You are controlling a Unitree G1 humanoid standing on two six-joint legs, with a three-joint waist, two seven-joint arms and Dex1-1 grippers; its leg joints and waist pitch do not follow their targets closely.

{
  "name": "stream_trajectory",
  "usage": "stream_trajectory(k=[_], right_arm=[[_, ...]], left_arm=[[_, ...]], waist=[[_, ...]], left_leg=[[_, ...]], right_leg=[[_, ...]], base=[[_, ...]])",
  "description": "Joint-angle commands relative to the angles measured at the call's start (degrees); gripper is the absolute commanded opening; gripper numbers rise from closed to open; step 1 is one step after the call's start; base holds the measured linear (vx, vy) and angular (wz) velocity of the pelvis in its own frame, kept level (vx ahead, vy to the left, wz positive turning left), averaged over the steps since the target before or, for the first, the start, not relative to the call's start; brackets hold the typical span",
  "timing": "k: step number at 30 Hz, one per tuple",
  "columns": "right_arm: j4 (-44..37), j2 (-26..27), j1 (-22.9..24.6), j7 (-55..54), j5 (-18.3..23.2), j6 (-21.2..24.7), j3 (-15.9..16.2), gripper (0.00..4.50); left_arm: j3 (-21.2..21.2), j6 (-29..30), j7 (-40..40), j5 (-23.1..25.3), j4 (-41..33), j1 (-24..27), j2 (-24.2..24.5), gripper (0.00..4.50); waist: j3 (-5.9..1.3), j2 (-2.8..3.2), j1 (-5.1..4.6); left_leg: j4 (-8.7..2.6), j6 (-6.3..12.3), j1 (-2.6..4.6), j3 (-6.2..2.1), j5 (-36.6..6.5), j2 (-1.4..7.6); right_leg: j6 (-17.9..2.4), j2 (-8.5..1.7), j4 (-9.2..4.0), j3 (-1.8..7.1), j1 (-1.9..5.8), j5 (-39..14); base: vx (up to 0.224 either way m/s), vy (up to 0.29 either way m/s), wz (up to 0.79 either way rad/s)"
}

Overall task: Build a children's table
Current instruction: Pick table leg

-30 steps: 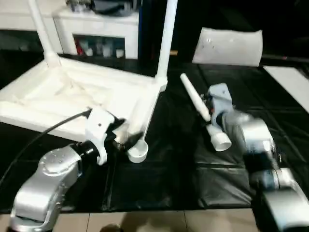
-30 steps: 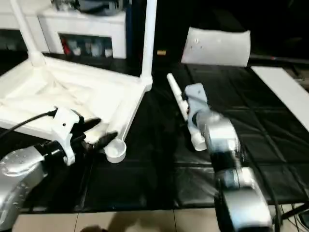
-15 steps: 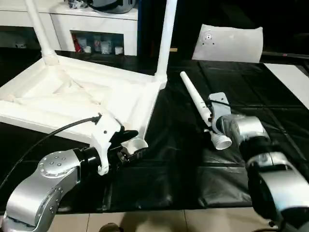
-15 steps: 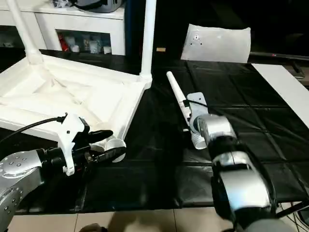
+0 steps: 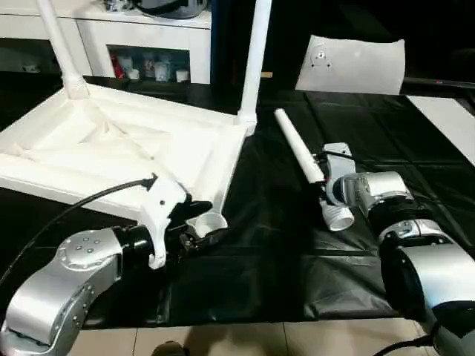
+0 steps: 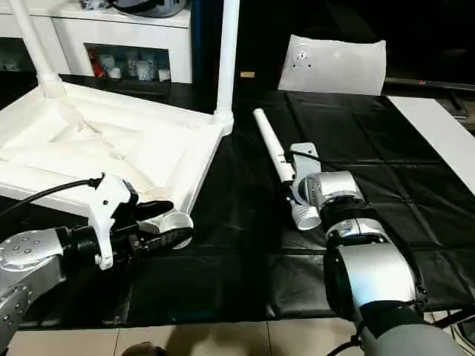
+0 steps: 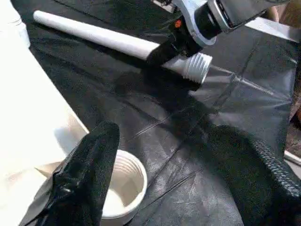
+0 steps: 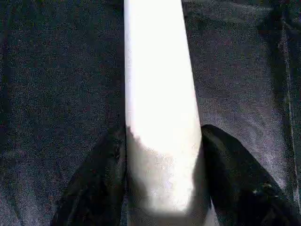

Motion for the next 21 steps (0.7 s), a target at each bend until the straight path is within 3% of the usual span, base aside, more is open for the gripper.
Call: stream_trajectory(k=[1,6,7,8,10,12,13,15,16,17,18,21], right_arm=[[1.4,-0.5,-0.5,0.6,0.2,0.6,-0.7,2.33],[1.4,-0.5,-0.5,0.6,0.2,0.6,-0.7,2.33],[1.1,-0.8,-0.2,-0.1,1.1,-0.7,-1.9,2.16],[0.3,-1.4,0.3,-1.0,2.4,-2.2,-3.7,2.16],[-1.1,-2.0,0.8,-1.7,4.3,-3.6,-6.1,1.99],[-2.5,-2.1,1.1,-1.5,6.6,-5.5,-9.0,1.93],[-4.1,-2.2,1.3,-1.8,9.7,-6.2,-12.7,1.91],[-5.8,-2.5,1.7,-2.0,12.4,-5.8,-15.7,1.89],[-9.4,-2.2,2.8,-0.6,14.7,-7.3,-18.0,1.89],[-13.2,-1.7,4.0,0.9,17.0,-7.8,-19.9,1.88],[-14.3,-1.5,4.3,1.3,17.6,-8.0,-20.4,1.88],[-27.3,0.7,9.0,8.6,23.2,-10.3,-21.9,1.88]], left_arm=[[-0.6,0.4,0.0,-0.6,-0.2,-0.4,0.3,3.56],[-0.6,0.4,0.0,-0.6,-0.2,-0.4,0.3,3.56],[-0.8,-0.8,1.1,0.8,0.5,-0.4,0.1,3.56],[-0.8,-2.3,2.6,2.4,1.6,-0.7,-0.4,3.56],[-0.5,-3.0,4.2,3.6,3.4,-1.5,-1.3,3.56],[0.1,-3.4,5.3,3.6,4.6,-2.5,-2.3,3.85],[0.9,-3.9,6.6,3.5,5.9,-3.6,-3.7,3.92],[1.7,-4.9,8.8,4.1,7.2,-4.8,-5.3,4.06],[2.1,-7.0,10.0,4.4,7.9,-5.5,-6.9,4.06],[2.2,-7.7,11.5,4.8,8.5,-6.2,-8.2,4.13],[2.2,-7.8,11.9,4.9,8.7,-6.3,-8.5,4.16],[1.0,-12.8,14.0,7.1,10.7,-7.8,-10.4,4.4]], waist=[[-3.43,0.69,0.23],[-3.45,0.67,0.26],[-3.45,1.07,0.29],[-3.49,0.95,0.33],[-3.61,1.28,0.52],[-3.68,1.16,0.62],[-3.87,1.12,0.85],[-3.99,1.16,1.12],[-3.94,1.45,1.27],[-4.02,1.25,1.48],[-4.02,1.25,1.48],[-4.03,1.11,1.76]], left_leg=[[-3.44,-3.18,1.23,0.07,-8.2,2.05],[-3.43,-3.23,1.2,0.1,-8.0,2.03],[-3.43,-3.37,1.21,0.08,-8.3,2.05],[-3.4,-3.42,1.2,0.06,-8.4,2.09],[-3.35,-3.44,1.3,0.02,-8.3,2.04],[-3.29,-3.26,1.29,0.09,-8.1,1.99],[-3.21,-2.9,1.17,0.1,-7.0,1.98],[-3.06,-2.21,1.19,0.08,-5.7,2.01],[-3.14,-2.03,1.09,-0.04,-5.6,1.93],[-3.01,-1.78,1.23,0.07,-6.1,2.15],[-3.01,-1.78,1.23,0.07,-6.1,2.15],[-3.15,0.06,1.08,-0.07,-5.1,2.01]], right_leg=[[-10.1,-5.34,-4.46,2.69,1.79,2.0],[-10.0,-5.32,-4.46,2.74,1.77,2.0],[-9.9,-5.36,-4.54,2.78,1.71,2.3],[-9.9,-5.37,-4.5,2.8,1.77,2.5],[-9.6,-5.28,-4.34,2.78,1.83,3.9],[-9.6,-5.21,-4.38,2.77,1.91,4.6],[-9.7,-5.25,-4.17,2.8,2.13,6.9],[-9.9,-5.08,-4.0,2.74,2.07,9.5],[-10.1,-5.11,-4.0,2.59,2.1,9.7],[-9.7,-5.25,-4.08,2.74,2.15,10.3],[-9.7,-5.25,-4.08,2.74,2.15,10.3],[-8.6,-5.18,-4.41,2.65,2.42,11.6]], base=[[0.0,0.0,0.0],[0.0,0.0,0.0],[0.0,0.0,0.0],[0.0,0.0,0.0],[0.0,0.0,0.0],[0.0,0.0,0.0],[0.0,0.0,0.0],[0.0,0.0,0.0],[0.0,0.0,0.0],[0.0,0.0,0.0],[0.0,0.0,0.0],[0.0,0.0,0.0]])
